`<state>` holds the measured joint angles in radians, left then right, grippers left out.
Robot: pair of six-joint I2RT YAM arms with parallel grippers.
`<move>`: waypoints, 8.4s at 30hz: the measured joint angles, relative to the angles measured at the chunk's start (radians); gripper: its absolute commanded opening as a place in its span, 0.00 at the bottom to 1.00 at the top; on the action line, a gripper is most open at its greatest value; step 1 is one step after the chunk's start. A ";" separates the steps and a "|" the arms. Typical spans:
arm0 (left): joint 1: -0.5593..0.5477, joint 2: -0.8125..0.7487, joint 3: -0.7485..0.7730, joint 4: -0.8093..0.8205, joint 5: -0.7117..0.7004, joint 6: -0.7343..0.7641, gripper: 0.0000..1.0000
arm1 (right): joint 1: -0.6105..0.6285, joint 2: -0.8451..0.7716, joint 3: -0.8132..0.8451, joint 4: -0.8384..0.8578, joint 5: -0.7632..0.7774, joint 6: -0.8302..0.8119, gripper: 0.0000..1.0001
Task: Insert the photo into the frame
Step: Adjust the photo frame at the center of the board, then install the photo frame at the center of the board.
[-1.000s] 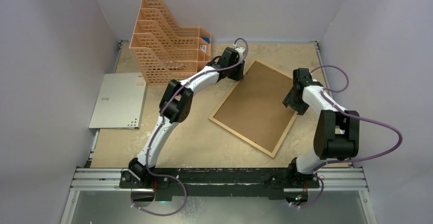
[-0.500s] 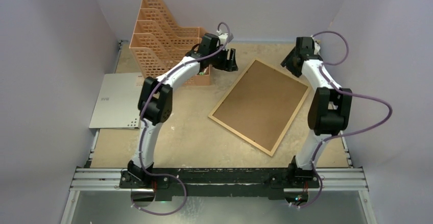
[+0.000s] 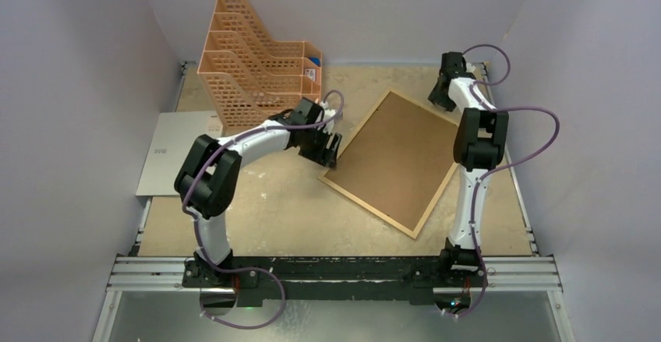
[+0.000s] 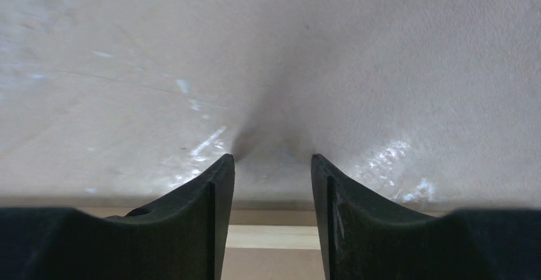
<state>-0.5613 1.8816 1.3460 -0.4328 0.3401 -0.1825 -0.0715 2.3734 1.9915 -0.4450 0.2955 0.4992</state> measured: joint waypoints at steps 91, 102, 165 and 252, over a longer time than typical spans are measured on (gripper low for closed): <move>0.161 0.087 0.389 0.050 -0.166 -0.109 0.49 | 0.654 -0.498 -0.725 -0.020 -0.129 -0.135 0.40; 0.161 0.031 0.299 0.047 -0.175 -0.113 0.48 | 0.653 -0.370 -0.544 -0.107 -0.053 0.008 0.00; -0.142 0.235 0.159 0.109 -0.341 -0.140 0.23 | -0.046 -0.018 -0.055 -0.011 -0.018 -0.109 0.37; 0.044 0.030 -0.282 0.444 0.061 -0.327 0.18 | 0.638 -0.336 -0.515 0.027 -0.271 -0.041 0.65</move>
<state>-0.5175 1.9118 1.0641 0.0113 0.4011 -0.5095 0.5663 2.0377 1.4769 -0.4183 0.0246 0.4580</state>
